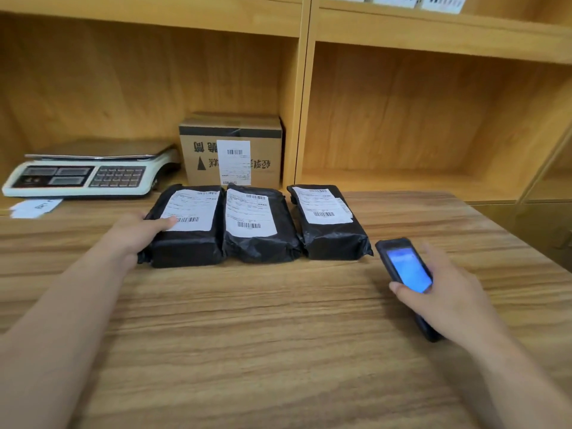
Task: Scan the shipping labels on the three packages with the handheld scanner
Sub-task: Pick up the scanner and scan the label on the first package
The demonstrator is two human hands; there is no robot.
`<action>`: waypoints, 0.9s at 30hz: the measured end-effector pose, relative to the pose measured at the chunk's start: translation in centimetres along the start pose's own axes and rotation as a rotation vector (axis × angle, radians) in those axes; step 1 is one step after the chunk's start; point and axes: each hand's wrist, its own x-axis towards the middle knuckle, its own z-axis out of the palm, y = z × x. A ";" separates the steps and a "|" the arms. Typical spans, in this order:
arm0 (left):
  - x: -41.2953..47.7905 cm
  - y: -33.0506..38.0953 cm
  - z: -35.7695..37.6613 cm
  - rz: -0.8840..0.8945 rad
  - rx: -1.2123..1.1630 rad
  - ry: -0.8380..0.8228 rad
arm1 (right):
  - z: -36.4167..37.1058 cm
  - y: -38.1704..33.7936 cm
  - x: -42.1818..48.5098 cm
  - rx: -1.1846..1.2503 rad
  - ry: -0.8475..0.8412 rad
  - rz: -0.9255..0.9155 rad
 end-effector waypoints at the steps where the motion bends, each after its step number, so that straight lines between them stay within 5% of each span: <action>1: 0.2 -0.1 -0.1 -0.007 -0.017 0.004 | -0.4 -0.2 0.0 0.064 0.023 -0.017; 12: -0.9 0.1 0.0 -0.047 -0.102 -0.067 | -3.6 -6.5 0.9 0.561 0.152 -0.244; 27: -0.9 0.6 -0.1 -0.090 -0.206 0.012 | -0.3 -15.5 5.1 0.297 0.110 -0.498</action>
